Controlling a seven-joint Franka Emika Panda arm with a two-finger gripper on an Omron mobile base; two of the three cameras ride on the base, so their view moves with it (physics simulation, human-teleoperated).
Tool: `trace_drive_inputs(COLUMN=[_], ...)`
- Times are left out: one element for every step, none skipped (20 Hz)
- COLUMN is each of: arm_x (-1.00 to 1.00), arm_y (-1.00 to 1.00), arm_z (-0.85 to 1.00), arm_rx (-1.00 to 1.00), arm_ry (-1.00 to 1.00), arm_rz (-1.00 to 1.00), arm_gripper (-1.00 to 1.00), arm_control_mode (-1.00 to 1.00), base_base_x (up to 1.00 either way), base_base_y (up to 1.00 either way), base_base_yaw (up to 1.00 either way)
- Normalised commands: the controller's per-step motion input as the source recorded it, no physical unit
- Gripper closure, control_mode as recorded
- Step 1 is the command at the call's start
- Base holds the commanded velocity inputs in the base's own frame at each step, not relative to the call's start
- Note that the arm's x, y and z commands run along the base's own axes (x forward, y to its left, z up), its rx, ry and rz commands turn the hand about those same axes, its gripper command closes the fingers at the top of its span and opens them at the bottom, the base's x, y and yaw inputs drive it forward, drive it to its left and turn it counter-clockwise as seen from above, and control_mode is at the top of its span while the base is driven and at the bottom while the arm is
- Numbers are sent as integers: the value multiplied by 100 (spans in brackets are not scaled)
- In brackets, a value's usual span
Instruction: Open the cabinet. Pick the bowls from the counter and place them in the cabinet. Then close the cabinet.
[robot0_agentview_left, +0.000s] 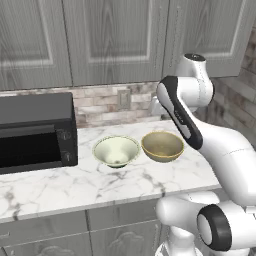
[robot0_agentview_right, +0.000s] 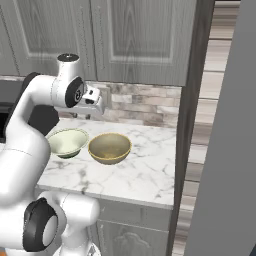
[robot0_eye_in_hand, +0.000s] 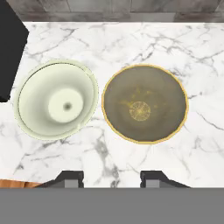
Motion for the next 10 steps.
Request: trace_drive_inputs(arm_x=[-4, -22, -51, -64, -63, -74, -65, -56, -59, -49], arm_y=[0, 4, 2, 12, 0, 0, 0, 0, 0, -4], arm_z=[0, 0, 17, 26, 28, 34, 41, 59, 72, 84], arm_rx=[0, 0, -6, -10, -10, -10, -2, -9, -11, -2], arm_ry=[0, -5, -28, -35, -40, -47, -45, -49, -50, -40], arm_rz=[0, 0, 0, 0, 0, 0, 0, 0, 0, 0], arm_gripper=[-100, -100, -100, -100, -100, -100, -100, -100, -100, -100], arm_control_mode=[-100, -100, -100, -100, -100, -100, -100, -100, -100, -100], base_base_x=[0, 0, 0, 0, 0, 0, 0, 0, 0, 0], base_base_y=[0, 0, 0, 0, 0, 0, 0, 0, 0, 0], base_base_yaw=[0, 0, 0, 0, 0, 0, 0, 0, 0, 0])
